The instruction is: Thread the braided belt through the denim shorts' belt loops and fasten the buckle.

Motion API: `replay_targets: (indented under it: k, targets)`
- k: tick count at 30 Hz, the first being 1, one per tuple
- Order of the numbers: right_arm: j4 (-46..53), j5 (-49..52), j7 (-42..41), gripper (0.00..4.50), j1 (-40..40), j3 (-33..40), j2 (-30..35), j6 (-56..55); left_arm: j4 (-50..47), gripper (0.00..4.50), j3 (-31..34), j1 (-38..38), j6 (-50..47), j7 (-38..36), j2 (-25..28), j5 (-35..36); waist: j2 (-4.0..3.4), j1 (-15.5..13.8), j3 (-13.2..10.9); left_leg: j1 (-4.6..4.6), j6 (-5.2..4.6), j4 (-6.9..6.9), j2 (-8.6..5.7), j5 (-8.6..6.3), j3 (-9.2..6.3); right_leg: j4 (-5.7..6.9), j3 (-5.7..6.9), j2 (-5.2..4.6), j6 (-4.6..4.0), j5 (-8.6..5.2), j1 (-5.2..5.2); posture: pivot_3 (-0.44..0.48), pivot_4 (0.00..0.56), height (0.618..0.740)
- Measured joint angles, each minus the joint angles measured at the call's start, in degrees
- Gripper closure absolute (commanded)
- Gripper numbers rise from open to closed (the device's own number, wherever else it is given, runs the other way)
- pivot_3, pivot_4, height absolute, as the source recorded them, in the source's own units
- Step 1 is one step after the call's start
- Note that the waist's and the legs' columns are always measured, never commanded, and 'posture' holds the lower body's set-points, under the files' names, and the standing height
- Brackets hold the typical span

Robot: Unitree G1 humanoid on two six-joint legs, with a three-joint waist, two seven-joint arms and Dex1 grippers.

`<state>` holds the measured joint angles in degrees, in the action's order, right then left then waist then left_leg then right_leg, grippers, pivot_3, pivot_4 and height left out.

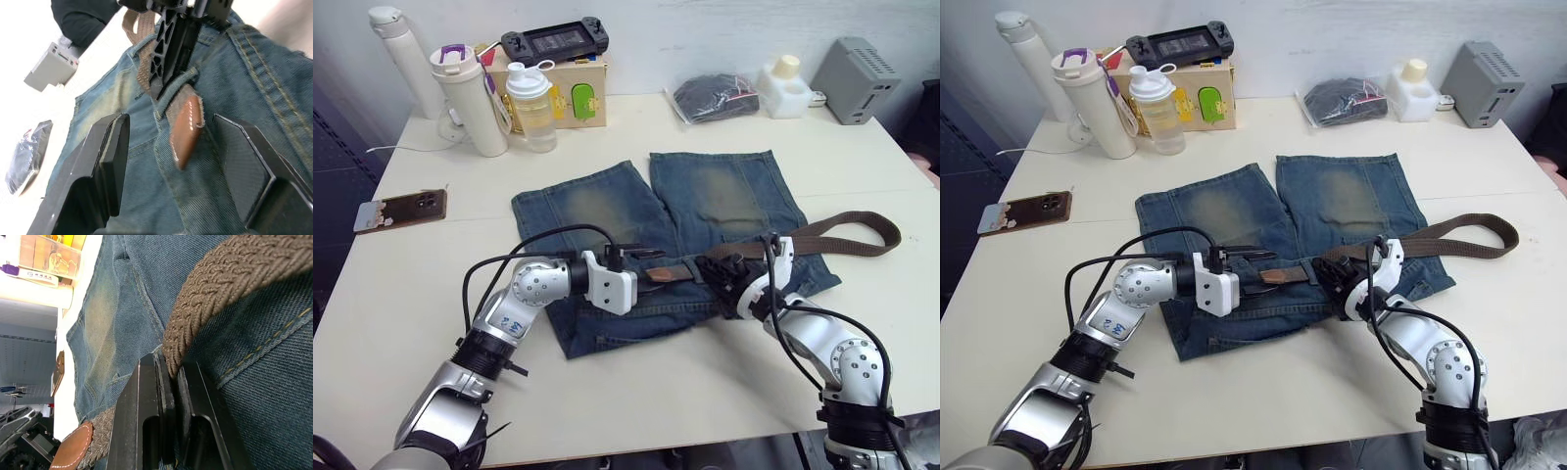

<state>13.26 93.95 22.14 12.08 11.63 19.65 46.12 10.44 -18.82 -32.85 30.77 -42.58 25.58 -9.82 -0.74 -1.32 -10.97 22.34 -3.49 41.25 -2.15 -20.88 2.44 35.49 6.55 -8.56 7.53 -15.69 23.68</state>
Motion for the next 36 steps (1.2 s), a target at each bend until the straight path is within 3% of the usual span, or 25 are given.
replay_targets:
  k: [5, 9, 15, 19, 21, 25, 27, 29, 31, 34, 36]
  targets:
    - [0.3, 0.0, 0.0, 4.5, -0.3, 0.1, 0.0, 0.0, 1.6, 4.47, -0.5, 0.0, 2.0, -0.1, 0.0, -0.4, 0.0, 0.0, 0.0, 0.0, -0.01, 0.01, 0.0, 0.0, 0.0, 0.01, 0.0, -0.01, 0.0, 0.0, 0.0, 0.0, 0.15, 0.687]
    - [0.9, -0.1, 0.5, 4.5, -0.7, 0.1, 0.0, -0.2, 2.1, 4.47, -0.8, -0.2, 3.2, 0.4, 0.1, -2.4, 0.0, 0.0, 0.0, 0.0, -0.01, 0.01, 0.0, 0.01, 0.0, 0.01, 0.0, -0.01, 0.0, 0.0, -0.01, 0.0, 0.15, 0.687]
    - [3.7, 1.1, 0.7, 2.07, -1.8, 0.1, 0.9, 0.0, 2.4, 4.5, -0.8, -0.5, 3.6, 1.2, -0.2, -3.8, 0.0, 0.0, 0.0, 0.0, -0.02, 0.02, 0.0, 0.01, 0.0, 0.01, -0.01, -0.02, 0.0, 0.0, -0.01, 0.0, 0.15, 0.687]
    - [7.1, 4.5, -3.3, 0.07, -3.3, 3.5, 8.7, 0.9, 2.3, 4.5, -0.7, -0.4, 3.1, 1.3, -0.4, -3.4, 0.0, -0.2, 0.0, 0.05, -0.06, 0.04, -0.03, 0.01, -0.01, -0.04, -0.01, -0.08, 0.03, 0.01, -0.01, 0.0, 0.15, 0.687]
    - [10.5, 1.7, -9.1, 0.02, -4.6, 4.5, 15.4, 2.7, 2.1, 4.5, -0.5, -0.1, 2.5, 1.1, -0.5, -2.3, -0.05, -0.2, 0.0, 0.08, -0.09, 0.04, -0.03, 0.0, 0.02, -0.09, -0.01, -0.11, 0.03, 0.02, 0.01, 0.0, 0.15, 0.687]
    - [20.2, -11.6, -25.3, 0.02, -7.0, 4.2, 29.5, 4.9, 1.7, 4.5, 0.4, 0.3, 0.5, -0.2, -0.2, 1.5, -0.03, -0.1, 0.0, 0.07, -0.06, 0.03, 0.22, -0.01, 0.01, -0.29, -0.01, -0.1, 0.03, 0.02, -0.05, 0.0, 0.15, 0.687]
    - [24.3, -22.9, -34.6, 0.02, -8.4, 1.1, 36.3, 2.3, 1.3, 4.5, 0.8, 0.3, -0.3, -1.4, 0.3, 3.4, -0.03, -0.1, 0.0, 0.04, -0.04, -0.01, 0.25, -0.02, 0.01, -0.35, 0.09, -0.06, 0.03, 0.02, -0.08, 0.0, 0.15, 0.687]
    - [26.1, -36.0, -41.0, 0.02, -9.7, -4.2, 41.6, -2.5, 1.3, 4.5, 1.0, 0.3, -0.7, -2.2, 0.7, 4.5, -0.03, -0.2, 0.0, 0.05, -0.02, 0.0, 0.24, -0.03, 0.01, -0.41, 0.14, -0.01, 0.03, 0.02, -0.11, 0.0, 0.15, 0.687]
    - [26.1, -55.1, -46.5, 0.02, -11.5, -13.8, 48.2, -12.2, 1.2, 4.5, 1.1, 0.5, -0.8, -2.8, 1.1, 5.0, -0.02, -0.2, 0.0, 0.05, -0.02, 0.01, 0.1, -0.03, 0.03, -0.4, 0.13, 0.01, 0.06, 0.03, -0.1, 0.0, 0.15, 0.687]
    - [21.7, -76.1, -50.8, 0.02, -11.9, -23.8, 49.9, -25.0, 0.4, 4.5, 1.2, 0.9, -0.9, -3.2, 1.5, 5.1, 0.0, -0.2, 0.0, 0.05, -0.04, 0.04, -0.01, 0.0, 0.04, -0.44, 0.11, -0.02, 0.18, 0.09, -0.15, 0.0, 0.15, 0.687]
    - [19.5, -82.9, -52.2, 0.02, -11.2, -26.2, 48.9, -30.0, -0.6, 4.5, 1.4, 1.7, -1.2, -3.3, 1.8, 5.1, 0.01, -0.2, 0.0, 0.02, -0.03, 0.06, 0.0, 0.02, 0.03, -0.48, 0.13, -0.02, 0.21, 0.11, -0.24, 0.0, 0.15, 0.687]
